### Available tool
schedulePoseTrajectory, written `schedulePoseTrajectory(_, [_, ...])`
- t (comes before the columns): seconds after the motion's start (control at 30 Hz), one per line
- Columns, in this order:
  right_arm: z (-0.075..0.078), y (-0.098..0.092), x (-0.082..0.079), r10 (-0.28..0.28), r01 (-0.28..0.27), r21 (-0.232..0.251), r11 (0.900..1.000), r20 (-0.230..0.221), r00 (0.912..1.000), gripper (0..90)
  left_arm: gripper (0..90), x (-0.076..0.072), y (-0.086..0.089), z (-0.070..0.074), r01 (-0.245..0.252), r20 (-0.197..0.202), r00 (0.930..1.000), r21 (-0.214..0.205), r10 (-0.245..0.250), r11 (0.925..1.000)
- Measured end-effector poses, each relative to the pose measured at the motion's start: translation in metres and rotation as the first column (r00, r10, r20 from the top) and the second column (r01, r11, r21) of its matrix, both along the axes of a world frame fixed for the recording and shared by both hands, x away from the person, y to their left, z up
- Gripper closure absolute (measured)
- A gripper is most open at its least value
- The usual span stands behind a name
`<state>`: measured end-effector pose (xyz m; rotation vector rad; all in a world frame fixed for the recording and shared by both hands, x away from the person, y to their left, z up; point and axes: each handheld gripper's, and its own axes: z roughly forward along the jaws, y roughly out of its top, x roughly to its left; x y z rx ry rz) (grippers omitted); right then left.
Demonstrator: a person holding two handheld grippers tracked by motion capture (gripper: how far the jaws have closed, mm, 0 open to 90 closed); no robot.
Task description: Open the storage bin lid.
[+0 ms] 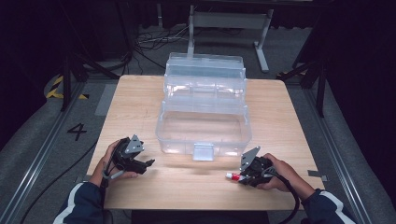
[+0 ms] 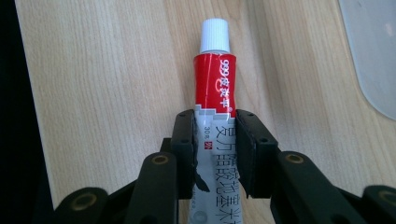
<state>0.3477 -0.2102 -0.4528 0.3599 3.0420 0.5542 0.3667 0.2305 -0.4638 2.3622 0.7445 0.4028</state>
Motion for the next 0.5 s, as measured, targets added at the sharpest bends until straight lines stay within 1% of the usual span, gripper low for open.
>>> schedulePoseTrajectory(0.07, [0.0, -0.002, 0.002, 0.008, -0.008, 0.008, 0.9999, -0.002, 1.0, 70.9, 20.3, 0.001, 0.003, -0.004, -0.001, -0.013, 0.9999, -0.013, 0.001, 0.9999])
schedulePoseTrajectory(0.13, [0.001, -0.004, 0.003, 0.008, -0.008, 0.013, 0.9999, -0.001, 1.0, 70.9, 20.3, 0.0, 0.005, -0.007, -0.009, -0.015, 0.9998, -0.007, 0.009, 0.9999])
schedulePoseTrajectory(0.2, [0.002, -0.006, 0.004, 0.002, -0.003, 0.029, 0.9996, 0.001, 1.0, 71.0, 20.5, 0.0, 0.008, -0.01, -0.026, -0.021, 0.9994, -0.026, 0.026, 0.9993])
schedulePoseTrajectory(0.23, [0.002, -0.006, 0.004, 0.002, -0.003, 0.029, 0.9996, 0.001, 1.0, 71.0, 20.6, 0.0, 0.008, -0.01, -0.026, -0.021, 0.9994, -0.026, 0.026, 0.9993])
schedulePoseTrajectory(0.3, [0.005, -0.009, 0.006, 0.0, 0.0, 0.036, 0.9993, 0.0, 1.0, 71.0, 20.5, 0.0, 0.01, -0.013, -0.034, -0.035, 0.9988, -0.043, 0.033, 0.9985])
schedulePoseTrajectory(0.4, [0.006, -0.012, 0.009, -0.006, 0.006, 0.044, 0.999, 0.002, 1.0, 71.1, 21.5, 0.001, 0.011, -0.015, -0.06, -0.009, 0.9982, -0.037, 0.06, 0.9975])
schedulePoseTrajectory(0.43, [0.007, -0.013, 0.01, -0.011, 0.011, 0.047, 0.9988, 0.001, 0.9999, 71.1, 21.3, 0.002, 0.012, -0.015, -0.065, -0.014, 0.9978, -0.049, 0.064, 0.9967])
schedulePoseTrajectory(0.5, [0.008, -0.015, 0.012, -0.018, 0.017, 0.048, 0.9987, 0.003, 0.9998, 71.1, 20.5, 0.004, 0.013, -0.017, -0.065, -0.029, 0.9976, -0.06, 0.063, 0.9961])
